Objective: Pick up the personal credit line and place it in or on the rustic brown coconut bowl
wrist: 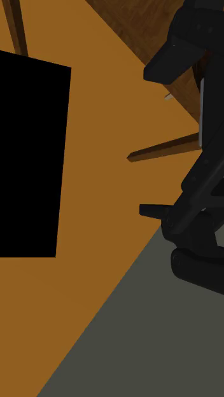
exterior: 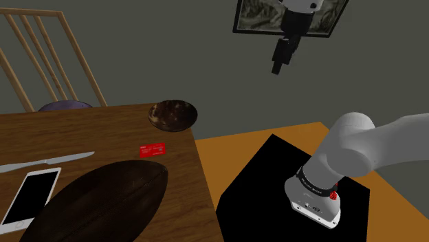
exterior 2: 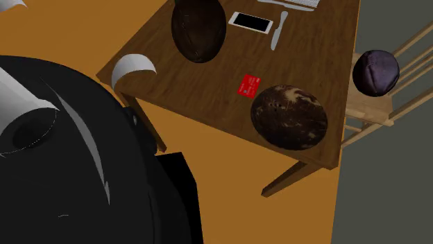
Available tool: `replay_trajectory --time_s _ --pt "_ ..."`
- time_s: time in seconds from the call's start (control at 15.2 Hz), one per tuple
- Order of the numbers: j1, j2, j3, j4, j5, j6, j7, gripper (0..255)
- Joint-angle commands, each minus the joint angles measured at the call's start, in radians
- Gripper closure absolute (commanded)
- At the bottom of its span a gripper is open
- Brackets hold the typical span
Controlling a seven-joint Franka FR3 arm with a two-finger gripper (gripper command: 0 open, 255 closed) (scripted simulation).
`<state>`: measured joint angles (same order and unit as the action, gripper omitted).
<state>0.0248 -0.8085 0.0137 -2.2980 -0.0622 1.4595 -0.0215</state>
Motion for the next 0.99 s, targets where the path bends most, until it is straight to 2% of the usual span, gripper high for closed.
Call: replay_trajectory --time_s 0.0,0.46,0.92 --pt "0.000 0.000 0.000 0.000 0.000 0.000 0.000 0" --pt "0.077 0.049 -0.003 -0.157 0.060 0.305 -0.077 0" --pt "0.166 0.169 0.001 -0.250 0.129 0.616 -0.172 0"
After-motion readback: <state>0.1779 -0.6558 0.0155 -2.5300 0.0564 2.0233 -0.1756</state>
